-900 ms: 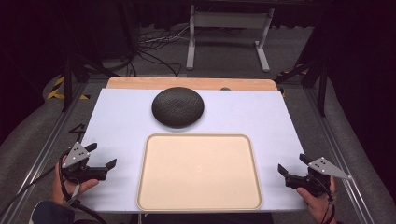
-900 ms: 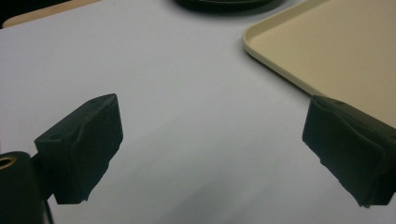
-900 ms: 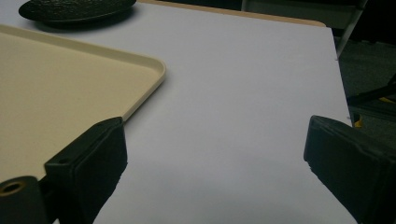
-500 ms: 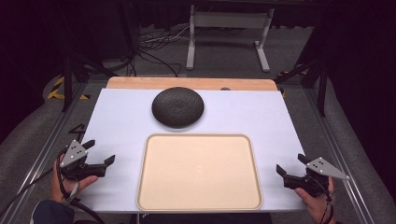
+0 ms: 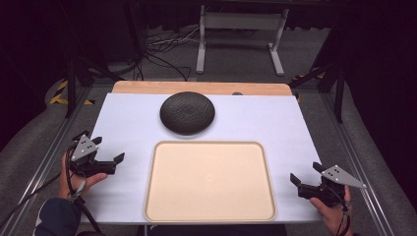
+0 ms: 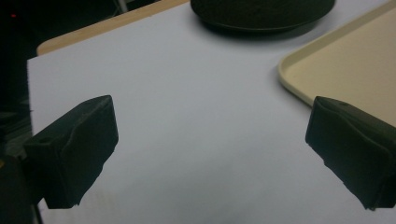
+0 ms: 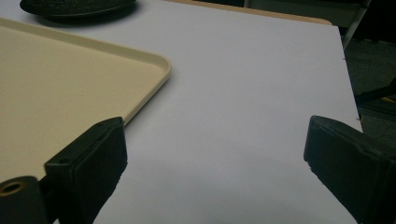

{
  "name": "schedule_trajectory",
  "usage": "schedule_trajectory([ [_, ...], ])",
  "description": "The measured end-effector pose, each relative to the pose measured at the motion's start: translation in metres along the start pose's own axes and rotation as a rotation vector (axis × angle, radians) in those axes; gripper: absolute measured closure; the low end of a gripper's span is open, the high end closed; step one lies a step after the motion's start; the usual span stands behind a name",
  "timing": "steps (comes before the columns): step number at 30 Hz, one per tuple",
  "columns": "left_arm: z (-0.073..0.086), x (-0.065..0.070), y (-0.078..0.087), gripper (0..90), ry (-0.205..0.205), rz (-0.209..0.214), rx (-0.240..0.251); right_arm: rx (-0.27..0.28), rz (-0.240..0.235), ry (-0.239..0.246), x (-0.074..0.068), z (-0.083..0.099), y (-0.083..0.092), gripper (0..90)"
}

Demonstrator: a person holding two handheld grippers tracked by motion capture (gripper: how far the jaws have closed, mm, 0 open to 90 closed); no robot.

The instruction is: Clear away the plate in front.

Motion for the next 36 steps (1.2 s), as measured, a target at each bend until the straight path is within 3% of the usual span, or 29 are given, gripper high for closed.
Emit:
schedule_trajectory([
  [10,-0.035,0.002,-0.021,2.7,-0.045,0.07,-0.018,-0.001,-0.002,-0.006,0.001,0.001,0.0,6.6],
  [19,-0.064,0.01,-0.045,3.4,-0.133,0.103,-0.071,-0.007,-0.001,-0.007,0.001,0.002,-0.001,6.6],
  [22,-0.072,0.013,-0.055,4.4,-0.189,0.095,-0.113,-0.009,0.001,-0.002,0.001,0.002,-0.001,6.6],
  [28,-0.087,0.027,-0.085,8.6,-0.365,0.048,-0.184,-0.011,-0.002,-0.004,0.001,0.002,-0.001,6.6],
  [30,-0.092,0.03,-0.092,9.0,-0.388,0.06,-0.183,-0.012,-0.002,-0.004,0.001,0.003,-0.002,6.6],
  [32,-0.097,0.034,-0.101,10.1,-0.44,0.048,-0.2,-0.01,-0.002,-0.006,0.001,0.002,-0.001,6.6],
  [34,-0.101,0.036,-0.109,10.8,-0.444,0.062,-0.217,-0.011,-0.003,-0.007,0.001,0.003,-0.001,6.6],
  [35,-0.104,0.039,-0.116,10.8,-0.488,0.037,-0.221,-0.012,-0.003,-0.007,0.001,0.003,-0.001,6.6],
  [36,-0.105,0.041,-0.12,11.9,-0.504,0.034,-0.237,-0.015,-0.002,-0.006,0.001,0.003,-0.002,6.6],
])
Point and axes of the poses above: each handheld gripper's, and its own axes: y roughly backward along the jaws, z roughly out of its underside, x roughly to its right, the point moved 3 cm from there along -y, roughly forward along the jaws, and after that the axes turned 7 degrees about -x, right-handed, at the moved point
